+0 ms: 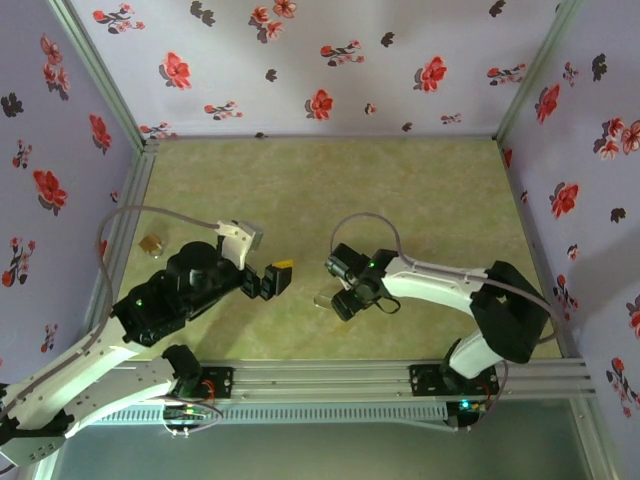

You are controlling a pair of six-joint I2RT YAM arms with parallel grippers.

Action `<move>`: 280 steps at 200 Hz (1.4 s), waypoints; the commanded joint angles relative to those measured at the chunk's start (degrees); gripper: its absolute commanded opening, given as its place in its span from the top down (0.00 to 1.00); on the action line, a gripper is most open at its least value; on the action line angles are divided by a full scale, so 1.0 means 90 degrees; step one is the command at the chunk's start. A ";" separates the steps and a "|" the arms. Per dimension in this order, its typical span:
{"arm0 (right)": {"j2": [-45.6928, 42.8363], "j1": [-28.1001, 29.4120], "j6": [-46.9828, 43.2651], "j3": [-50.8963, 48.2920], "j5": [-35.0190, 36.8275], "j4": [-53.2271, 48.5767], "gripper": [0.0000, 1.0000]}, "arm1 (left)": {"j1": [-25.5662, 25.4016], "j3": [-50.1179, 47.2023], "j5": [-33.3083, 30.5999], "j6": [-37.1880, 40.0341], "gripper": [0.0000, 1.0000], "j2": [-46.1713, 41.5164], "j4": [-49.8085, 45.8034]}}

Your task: Unlock with the key

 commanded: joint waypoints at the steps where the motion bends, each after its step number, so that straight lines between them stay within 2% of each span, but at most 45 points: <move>1: 0.0305 0.0019 -0.0535 0.0270 0.0327 0.0058 0.25 | -0.0023 -0.0063 -0.0278 -0.0125 0.00 -0.0039 -0.0087; 26: 0.0692 -0.0039 -0.0757 0.0576 0.0488 -0.0034 0.26 | -0.0023 -0.0020 -0.0288 -0.0064 0.00 0.0006 -0.0081; 46: 0.0927 -0.0192 -0.0851 0.0720 0.0128 0.0050 0.29 | -0.0025 0.0021 -0.0297 -0.0017 0.00 0.0016 -0.0169; 66: 0.1140 -0.0312 -0.0810 0.0818 -0.0013 0.0043 0.37 | -0.0025 0.0022 -0.0299 0.0005 0.00 -0.0014 -0.0248; 92: 0.1214 -0.0477 -0.0596 0.0828 -0.0099 0.0040 0.54 | -0.0026 0.0015 -0.0298 0.0031 0.00 -0.0053 -0.0308; 112: 0.1175 -0.0651 -0.0238 0.0788 -0.0149 0.0093 0.65 | -0.0026 0.0020 -0.0290 0.0058 0.00 -0.0068 -0.0310; 135: 0.1172 -0.0909 0.0388 0.0755 -0.0109 0.0233 0.71 | -0.0030 0.0017 -0.0292 0.0075 0.00 -0.0071 -0.0315; 151: 0.1251 -0.1222 0.1182 0.0831 0.0078 0.0249 0.74 | -0.0033 -0.0007 -0.0289 0.0003 0.00 -0.0068 -0.0306; 179: 0.1519 -0.1690 0.2319 0.1070 0.0266 0.0466 0.71 | -0.0043 -0.0110 -0.0226 -0.0202 0.00 -0.0061 -0.0218; 214: 0.1830 -0.1830 0.2914 0.1576 0.0357 0.0617 0.66 | -0.0090 -0.0217 -0.0145 -0.0345 0.00 -0.0092 -0.0183; 241: 0.1887 -0.1831 0.2966 0.1843 0.0437 0.0462 0.43 | -0.0107 -0.0300 -0.0125 -0.0374 0.00 -0.0164 -0.0183; 255: 0.1680 -0.1830 0.2957 0.1835 0.0441 0.0429 0.35 | -0.0104 -0.0320 -0.0125 -0.0347 0.00 -0.0209 -0.0184; 280: 0.0932 -0.1835 0.2837 0.1752 0.0556 0.0190 0.28 | -0.0102 -0.0281 -0.0106 -0.0336 0.00 -0.0297 -0.0150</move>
